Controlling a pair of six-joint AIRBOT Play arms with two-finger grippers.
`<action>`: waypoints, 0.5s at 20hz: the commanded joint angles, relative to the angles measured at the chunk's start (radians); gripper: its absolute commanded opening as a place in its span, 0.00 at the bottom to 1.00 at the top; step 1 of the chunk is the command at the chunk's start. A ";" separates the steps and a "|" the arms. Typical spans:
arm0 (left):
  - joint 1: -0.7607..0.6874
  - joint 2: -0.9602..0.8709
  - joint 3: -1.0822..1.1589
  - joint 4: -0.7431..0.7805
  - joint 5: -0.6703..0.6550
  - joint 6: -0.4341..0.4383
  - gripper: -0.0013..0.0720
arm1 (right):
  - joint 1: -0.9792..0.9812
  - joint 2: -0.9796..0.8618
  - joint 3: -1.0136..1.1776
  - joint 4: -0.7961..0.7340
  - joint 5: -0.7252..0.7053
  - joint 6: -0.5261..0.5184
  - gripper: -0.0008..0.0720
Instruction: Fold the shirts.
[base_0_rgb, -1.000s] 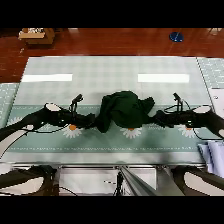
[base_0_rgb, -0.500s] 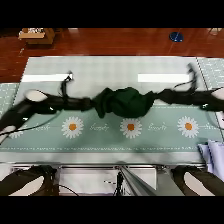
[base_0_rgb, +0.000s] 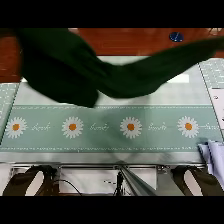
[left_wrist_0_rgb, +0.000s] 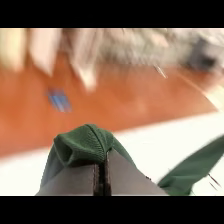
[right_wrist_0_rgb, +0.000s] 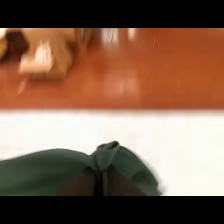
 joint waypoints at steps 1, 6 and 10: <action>0.095 0.095 0.212 0.122 0.006 -0.006 0.05 | -0.008 0.045 0.197 -0.063 -0.004 0.084 0.06; 0.100 0.142 0.375 0.254 -0.039 -0.125 0.05 | -0.008 0.045 0.439 -0.175 0.056 0.156 0.06; 0.100 0.177 0.455 0.321 -0.330 -0.371 0.05 | -0.008 0.045 0.602 -0.270 0.325 0.193 0.06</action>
